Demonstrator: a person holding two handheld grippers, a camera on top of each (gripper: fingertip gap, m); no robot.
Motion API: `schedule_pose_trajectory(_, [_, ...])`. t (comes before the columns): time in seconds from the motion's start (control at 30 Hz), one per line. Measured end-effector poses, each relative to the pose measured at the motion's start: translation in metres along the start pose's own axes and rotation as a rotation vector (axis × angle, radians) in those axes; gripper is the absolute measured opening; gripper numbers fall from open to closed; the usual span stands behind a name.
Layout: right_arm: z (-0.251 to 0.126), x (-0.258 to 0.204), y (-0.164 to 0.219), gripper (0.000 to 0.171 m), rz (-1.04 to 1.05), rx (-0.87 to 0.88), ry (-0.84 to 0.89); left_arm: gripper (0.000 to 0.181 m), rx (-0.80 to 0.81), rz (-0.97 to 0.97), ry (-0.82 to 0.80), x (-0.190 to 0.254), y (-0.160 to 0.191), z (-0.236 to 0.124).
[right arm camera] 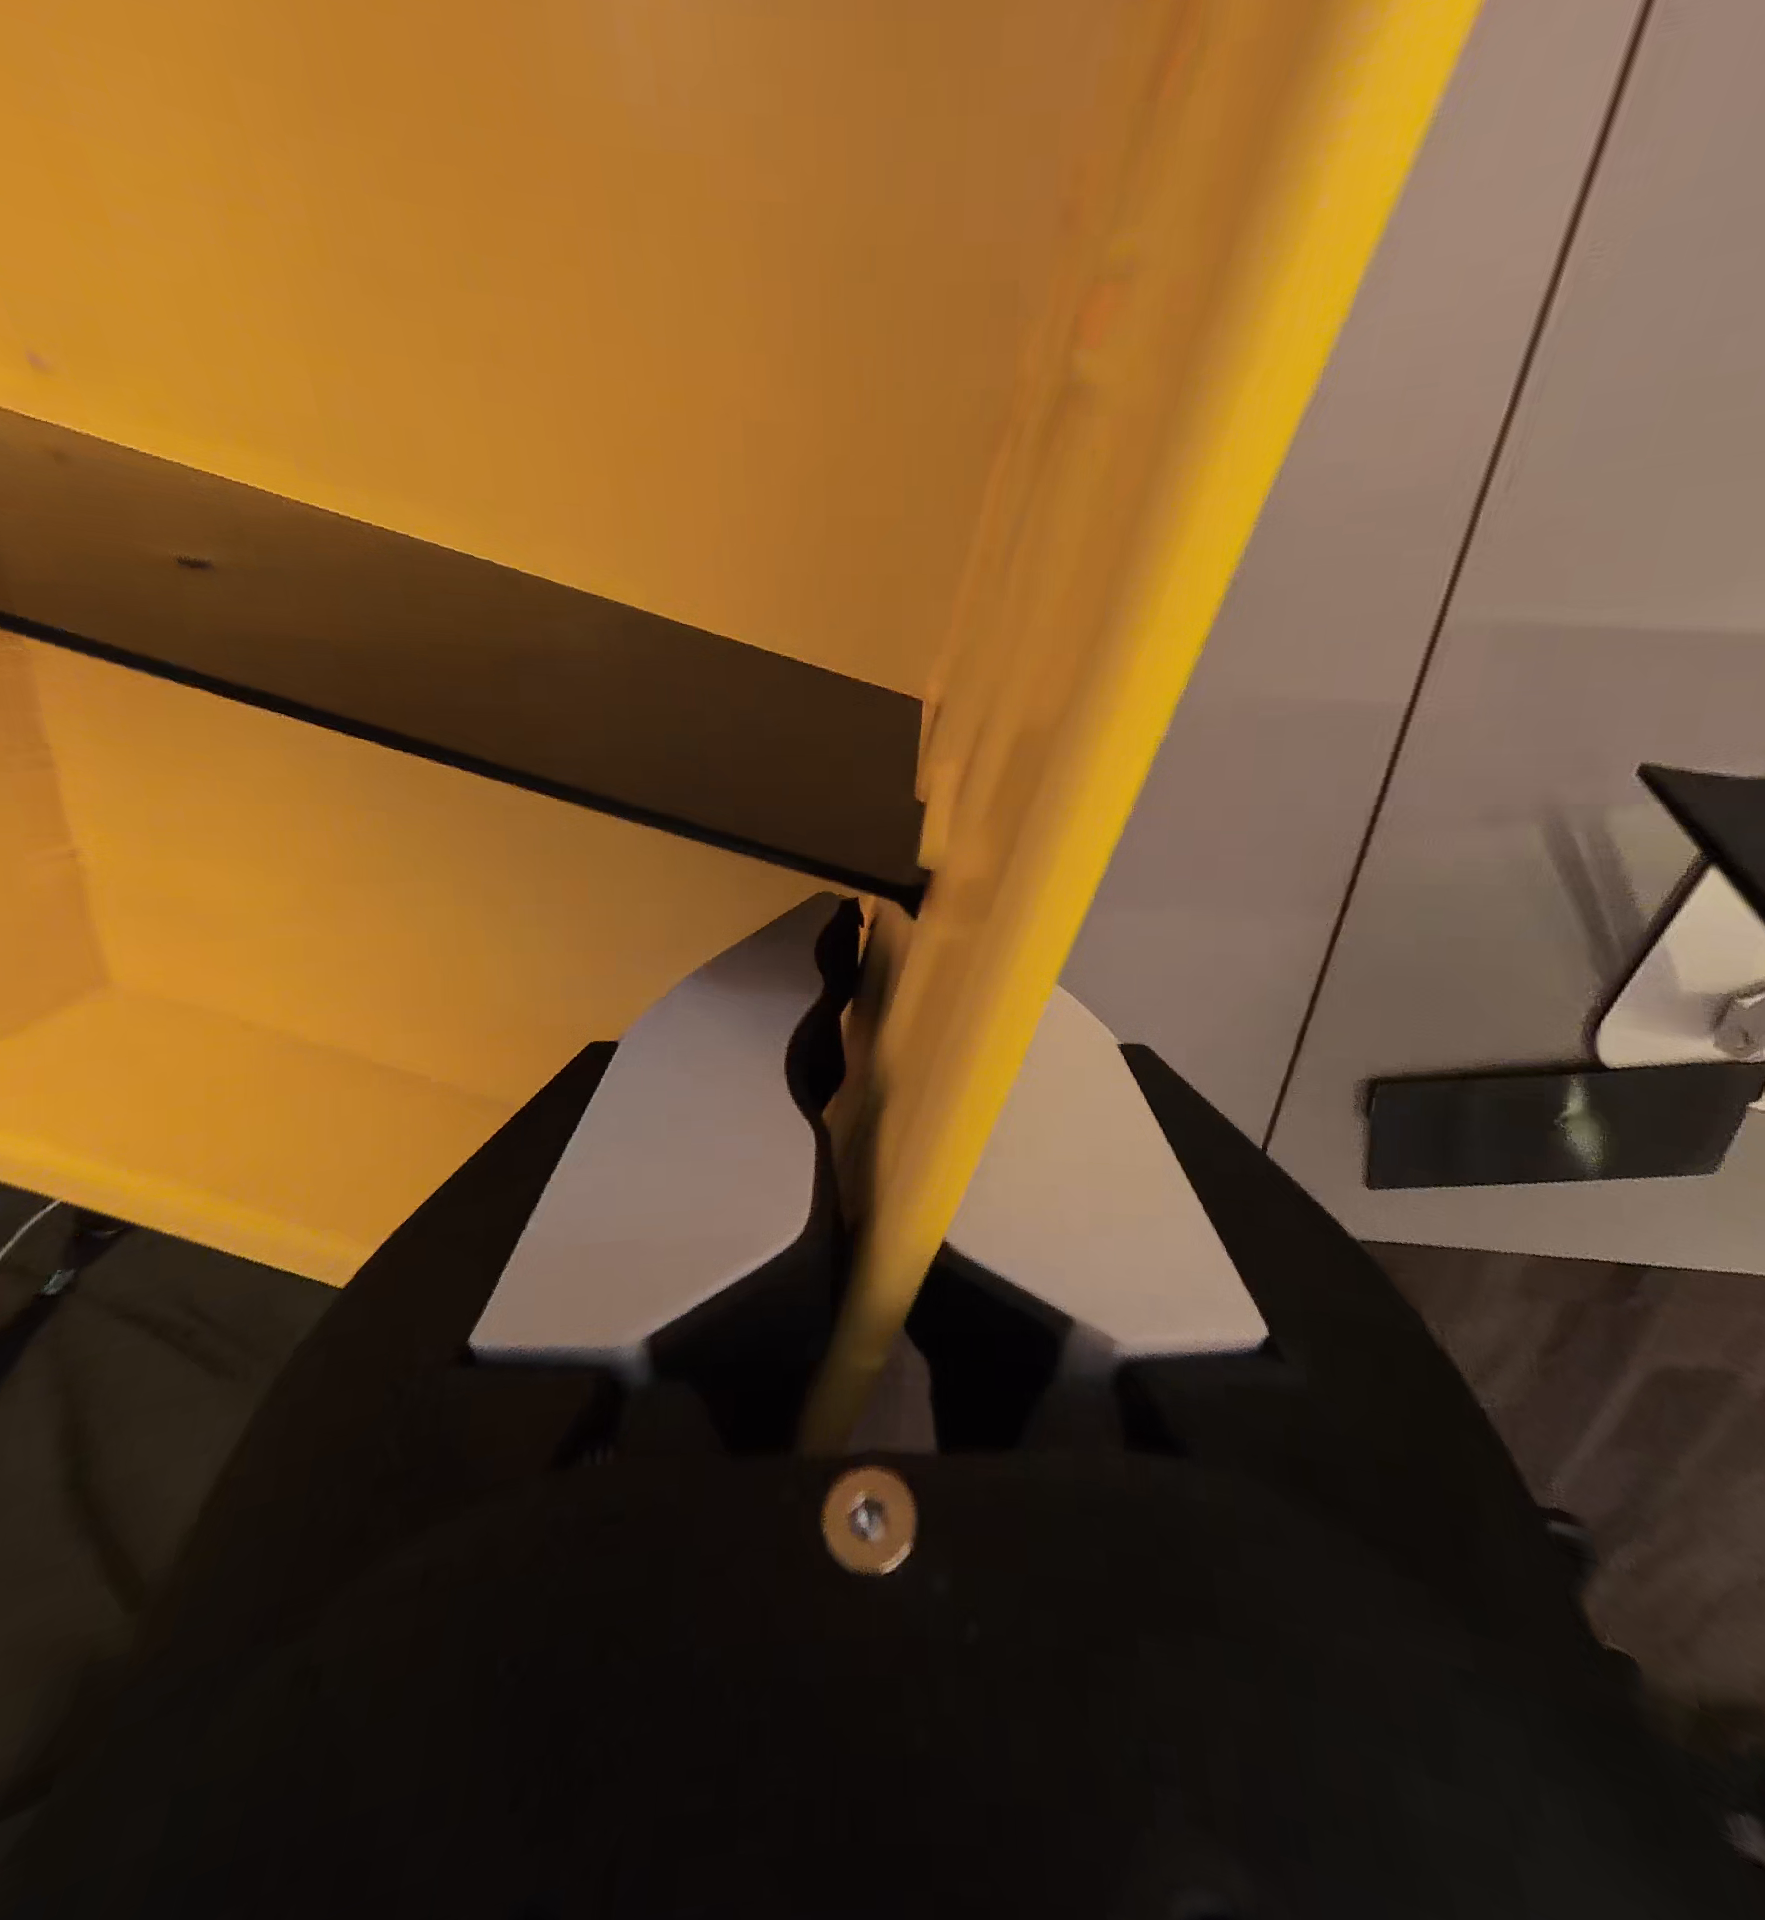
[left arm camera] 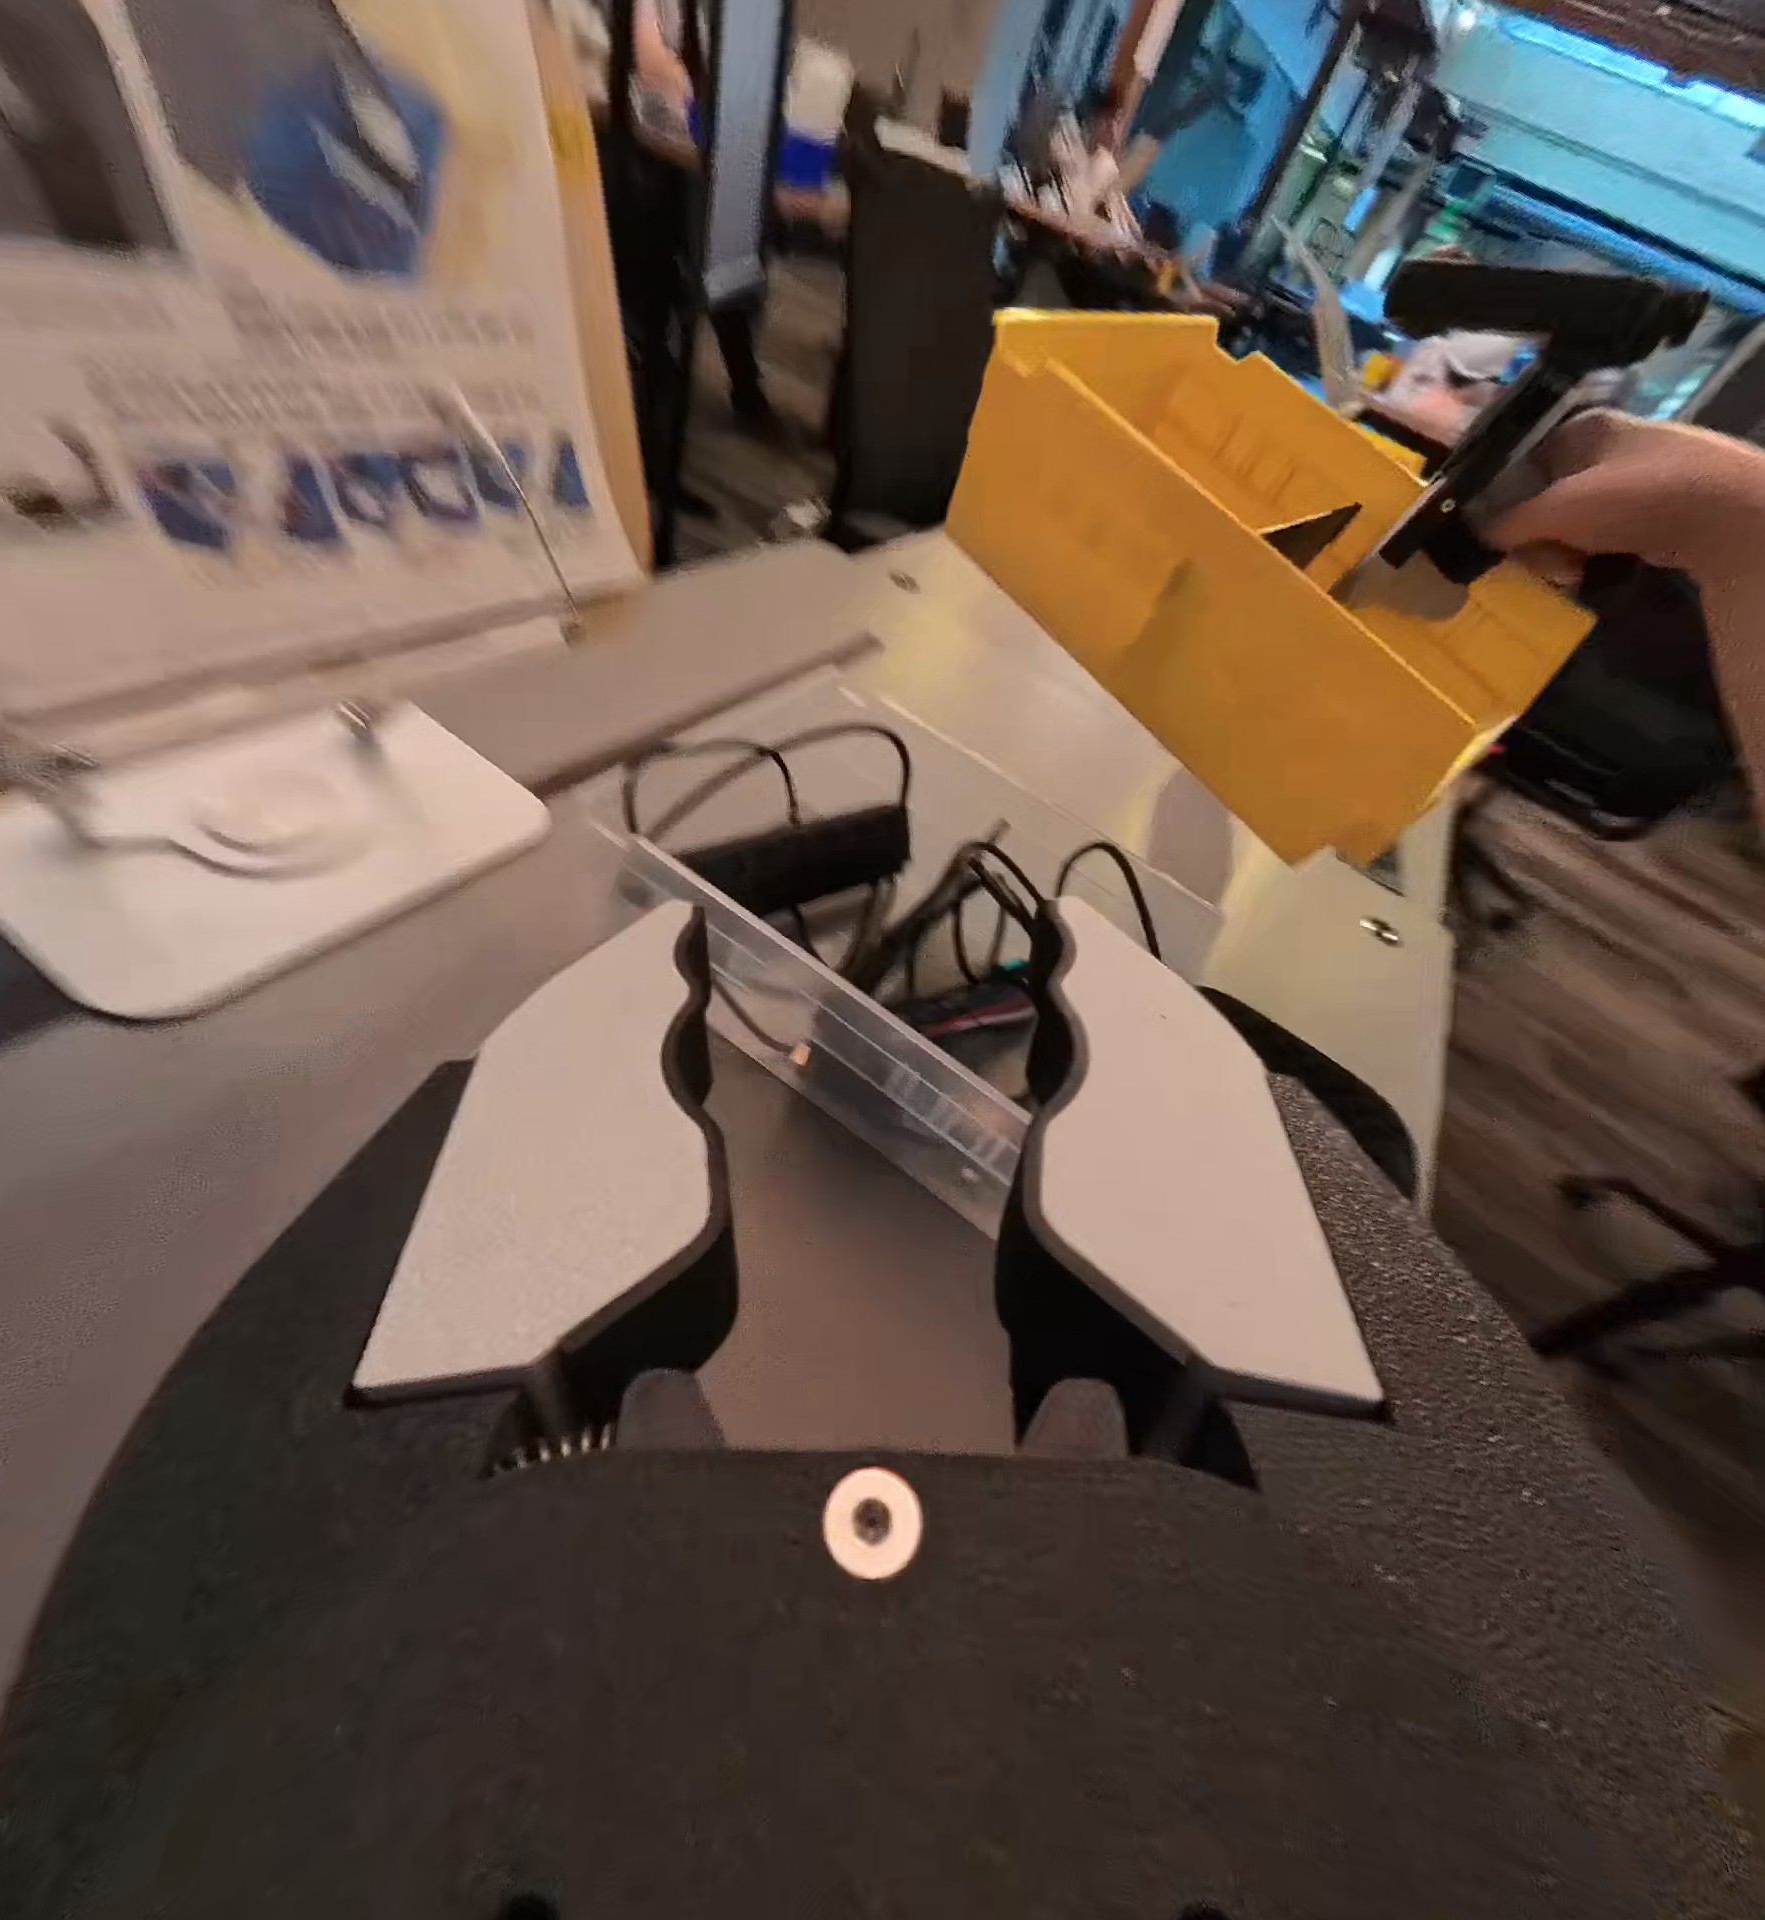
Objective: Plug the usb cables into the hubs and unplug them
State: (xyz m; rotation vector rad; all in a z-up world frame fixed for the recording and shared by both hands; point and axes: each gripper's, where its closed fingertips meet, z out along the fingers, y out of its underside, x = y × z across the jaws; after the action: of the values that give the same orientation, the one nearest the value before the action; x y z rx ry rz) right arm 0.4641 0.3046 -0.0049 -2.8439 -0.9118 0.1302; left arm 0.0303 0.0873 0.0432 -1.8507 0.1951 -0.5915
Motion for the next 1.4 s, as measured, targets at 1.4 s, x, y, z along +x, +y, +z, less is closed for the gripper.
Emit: schedule_pose_trajectory(1.4, [0.192, -0.011, -0.012, 0.006, -0.001, -0.044, -0.228, 0.008, -0.877, -0.326, -0.305, -0.121, 0.139, 0.054])
